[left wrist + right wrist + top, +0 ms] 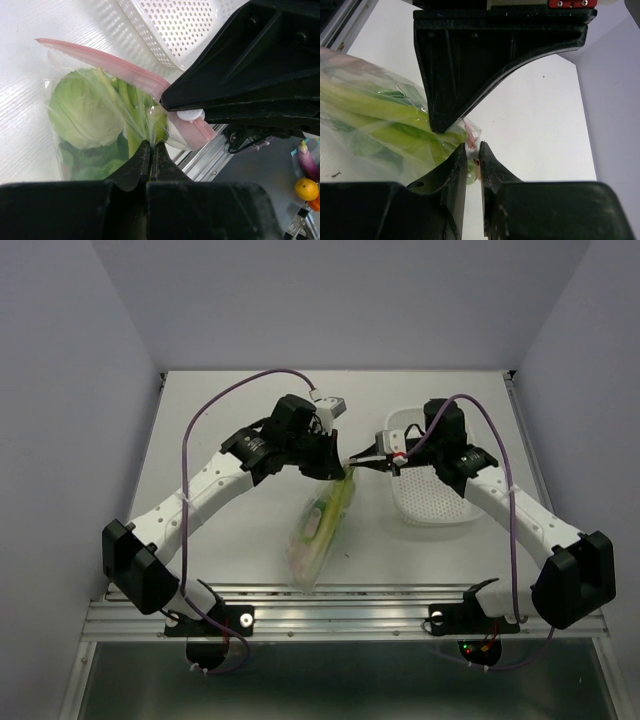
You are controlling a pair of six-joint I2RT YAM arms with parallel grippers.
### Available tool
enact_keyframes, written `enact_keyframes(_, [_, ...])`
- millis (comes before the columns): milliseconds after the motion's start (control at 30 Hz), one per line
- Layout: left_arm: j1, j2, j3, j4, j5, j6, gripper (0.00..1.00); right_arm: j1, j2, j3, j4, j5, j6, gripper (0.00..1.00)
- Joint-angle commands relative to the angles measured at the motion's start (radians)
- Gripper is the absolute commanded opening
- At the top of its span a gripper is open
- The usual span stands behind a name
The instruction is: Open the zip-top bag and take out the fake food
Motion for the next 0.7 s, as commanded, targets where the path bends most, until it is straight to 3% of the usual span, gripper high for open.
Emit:
enact_keyframes(0, [-0.006, -0.097, -0.020, 0.048, 0.079, 0.031, 0.00, -0.009, 0.013, 0.045, -0.050, 0.105, -0.046, 0.01])
enact_keyframes(667, [-0.006, -0.148, -0.043, 0.123, 0.139, 0.141, 0.00, -0.009, 0.117, 0.088, -0.148, 0.174, -0.166, 0.01])
